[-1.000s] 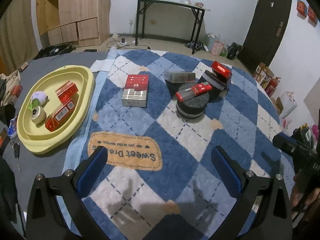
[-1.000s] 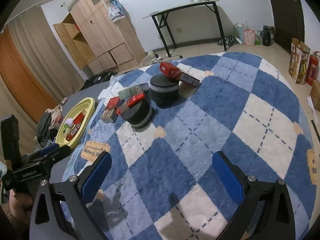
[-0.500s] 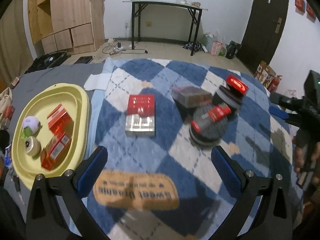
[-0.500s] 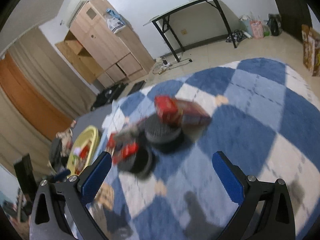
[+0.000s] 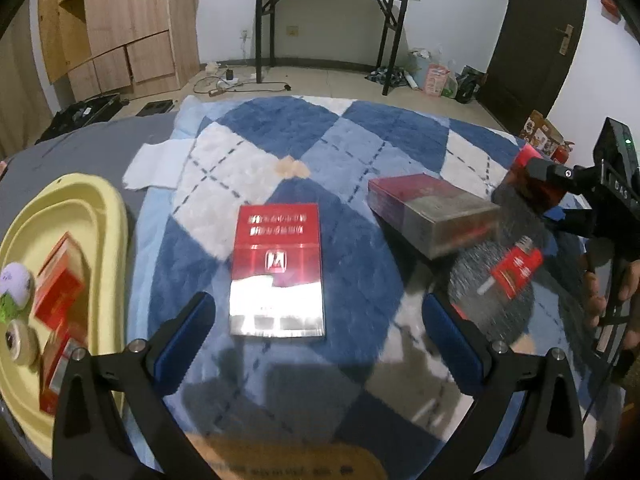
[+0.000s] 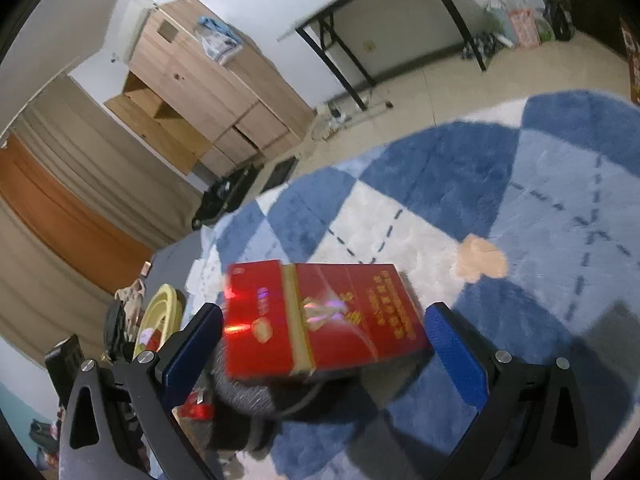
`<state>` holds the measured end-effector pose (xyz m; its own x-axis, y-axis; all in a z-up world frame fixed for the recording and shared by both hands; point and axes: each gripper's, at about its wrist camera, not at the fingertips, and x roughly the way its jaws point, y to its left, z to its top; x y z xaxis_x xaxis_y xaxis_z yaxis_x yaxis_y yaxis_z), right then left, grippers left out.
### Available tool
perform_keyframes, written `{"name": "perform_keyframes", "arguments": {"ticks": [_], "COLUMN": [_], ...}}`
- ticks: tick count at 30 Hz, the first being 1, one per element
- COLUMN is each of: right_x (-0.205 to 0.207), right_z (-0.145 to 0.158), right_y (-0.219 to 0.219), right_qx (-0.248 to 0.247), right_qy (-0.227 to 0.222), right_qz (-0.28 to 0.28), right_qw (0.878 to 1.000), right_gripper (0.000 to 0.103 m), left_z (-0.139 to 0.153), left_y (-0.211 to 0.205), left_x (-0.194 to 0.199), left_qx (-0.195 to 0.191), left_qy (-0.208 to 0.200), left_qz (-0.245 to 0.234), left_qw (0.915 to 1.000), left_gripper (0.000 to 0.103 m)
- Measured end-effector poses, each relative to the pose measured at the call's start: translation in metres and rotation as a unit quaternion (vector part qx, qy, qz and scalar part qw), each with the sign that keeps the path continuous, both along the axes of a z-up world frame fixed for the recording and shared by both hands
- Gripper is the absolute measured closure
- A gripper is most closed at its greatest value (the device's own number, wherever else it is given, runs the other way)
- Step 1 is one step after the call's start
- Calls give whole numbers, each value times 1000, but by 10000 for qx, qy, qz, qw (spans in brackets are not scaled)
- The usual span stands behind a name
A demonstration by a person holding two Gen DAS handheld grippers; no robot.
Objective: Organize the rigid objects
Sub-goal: 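Grasp a red-white pack with the left gripper while the right grasps a red pack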
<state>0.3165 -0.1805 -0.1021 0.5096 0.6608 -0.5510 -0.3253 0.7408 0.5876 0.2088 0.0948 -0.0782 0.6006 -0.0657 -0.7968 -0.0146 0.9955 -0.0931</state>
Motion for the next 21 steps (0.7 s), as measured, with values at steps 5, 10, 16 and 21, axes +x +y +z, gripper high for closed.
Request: {"name": "perform_keyframes", "arguments": {"ticks": [5,10,16,21], "right_x": [13,11,-2,-28], "right_z": [-6,-5,2,25], "right_y": [16,33,35,34], "right_qx": [-217,-651,-701,-1071], "right_qy": [-121,-440,-573,-845], "right_qz": [146,179,48,-87], "right_qw": [9996,9967,9959,9906], "right_gripper": [0,1,13,13], "left_z": [-11,-21,-28,3], "left_y": [7,11,6,7], "left_x": [10,16,12,-8], "left_qx": [-66,-179,52,47], "left_qy": [39,78,165,-87], "left_qz": [-35,-1,69,127], "left_qw": [10000,9998,9998,9999], "left_gripper": [0,18,46,46]}}
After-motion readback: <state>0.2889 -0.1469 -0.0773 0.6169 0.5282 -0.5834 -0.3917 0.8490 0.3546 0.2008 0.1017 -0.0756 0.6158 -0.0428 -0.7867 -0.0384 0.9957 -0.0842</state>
